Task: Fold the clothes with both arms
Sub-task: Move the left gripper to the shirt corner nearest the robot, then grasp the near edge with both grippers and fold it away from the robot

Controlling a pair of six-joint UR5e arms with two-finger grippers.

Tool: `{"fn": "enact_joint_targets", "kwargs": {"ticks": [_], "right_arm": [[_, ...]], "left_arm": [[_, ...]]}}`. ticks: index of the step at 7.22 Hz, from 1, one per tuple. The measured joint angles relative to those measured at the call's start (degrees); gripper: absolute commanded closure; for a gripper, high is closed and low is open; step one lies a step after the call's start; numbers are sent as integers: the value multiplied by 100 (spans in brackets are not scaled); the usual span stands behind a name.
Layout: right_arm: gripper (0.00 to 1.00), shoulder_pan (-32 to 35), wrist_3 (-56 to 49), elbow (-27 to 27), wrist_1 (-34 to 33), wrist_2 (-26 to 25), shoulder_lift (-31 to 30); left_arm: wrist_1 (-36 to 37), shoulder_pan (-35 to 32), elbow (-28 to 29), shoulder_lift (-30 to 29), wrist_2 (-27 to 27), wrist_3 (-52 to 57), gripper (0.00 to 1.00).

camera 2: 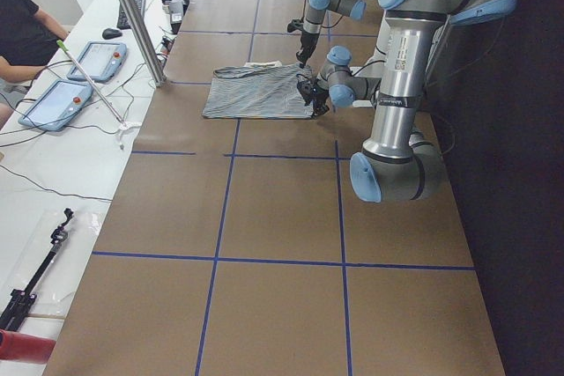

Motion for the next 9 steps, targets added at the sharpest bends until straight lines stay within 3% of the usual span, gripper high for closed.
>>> {"fn": "enact_joint_targets", "kwargs": {"ticks": [6, 7, 8, 9], "right_arm": [[100, -7, 1, 3, 0, 0, 3], [100, -12, 0, 3, 0, -4, -1], [100, -15, -3, 4, 0, -12, -4], [100, -16, -7, 4, 0, -16, -6]], "left_arm": [[179, 108, 58, -17, -8, 1, 55], [196, 128, 77, -26, -8, 5, 66], [248, 159, 98, -41, -8, 7, 97], [323, 177, 103, -54, -8, 8, 100]]}}
